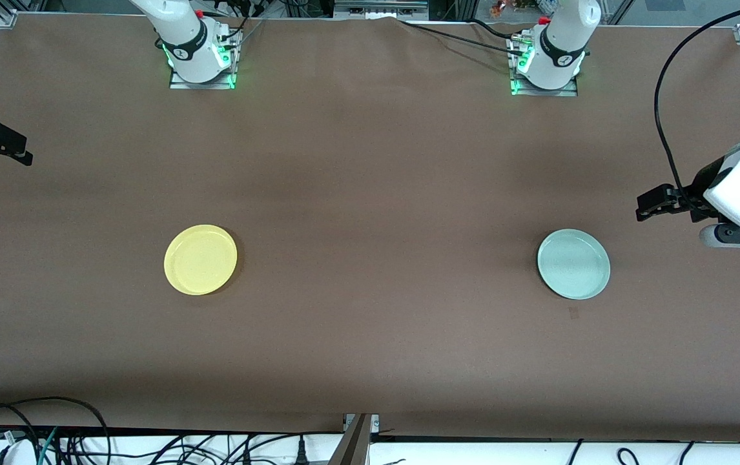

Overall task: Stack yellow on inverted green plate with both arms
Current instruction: 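Move the left gripper toward the rim of the pale green plate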

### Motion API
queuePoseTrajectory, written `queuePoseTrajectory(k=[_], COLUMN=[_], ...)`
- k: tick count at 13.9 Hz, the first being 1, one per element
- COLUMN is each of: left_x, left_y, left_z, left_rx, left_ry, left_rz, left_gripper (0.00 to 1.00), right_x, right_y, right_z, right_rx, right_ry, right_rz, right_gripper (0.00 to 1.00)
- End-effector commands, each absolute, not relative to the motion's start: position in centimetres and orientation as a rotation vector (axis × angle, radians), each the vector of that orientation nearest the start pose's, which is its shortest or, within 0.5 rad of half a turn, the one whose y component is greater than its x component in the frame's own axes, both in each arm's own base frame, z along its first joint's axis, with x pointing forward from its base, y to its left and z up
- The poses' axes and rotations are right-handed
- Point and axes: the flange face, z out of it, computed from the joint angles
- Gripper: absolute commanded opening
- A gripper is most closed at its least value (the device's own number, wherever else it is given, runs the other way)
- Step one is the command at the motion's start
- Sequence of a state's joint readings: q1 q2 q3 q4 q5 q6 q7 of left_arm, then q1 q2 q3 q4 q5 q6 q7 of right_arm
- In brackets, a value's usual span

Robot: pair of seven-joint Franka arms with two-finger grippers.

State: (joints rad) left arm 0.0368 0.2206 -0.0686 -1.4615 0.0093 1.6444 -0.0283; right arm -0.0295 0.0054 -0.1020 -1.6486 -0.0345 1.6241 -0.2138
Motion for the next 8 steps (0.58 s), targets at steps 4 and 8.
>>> queuePoseTrajectory(k=[4, 8], left_x=[62.75, 62.72], left_y=[-1.70, -2.15], left_z=[55.82, 55.75], left_rx=[-3.137, -3.136], left_ry=[0.021, 0.029], left_rz=[0.049, 0.052], left_gripper=[1.00, 1.00], right_x=[54.36, 54.17], right_y=[-7.74, -7.81], right_z=[59.33, 59.32], right_rx=[-3.139, -3.136], right_ry=[-0.111, -0.106], right_rz=[0.135, 0.152], right_gripper=[1.00, 1.00])
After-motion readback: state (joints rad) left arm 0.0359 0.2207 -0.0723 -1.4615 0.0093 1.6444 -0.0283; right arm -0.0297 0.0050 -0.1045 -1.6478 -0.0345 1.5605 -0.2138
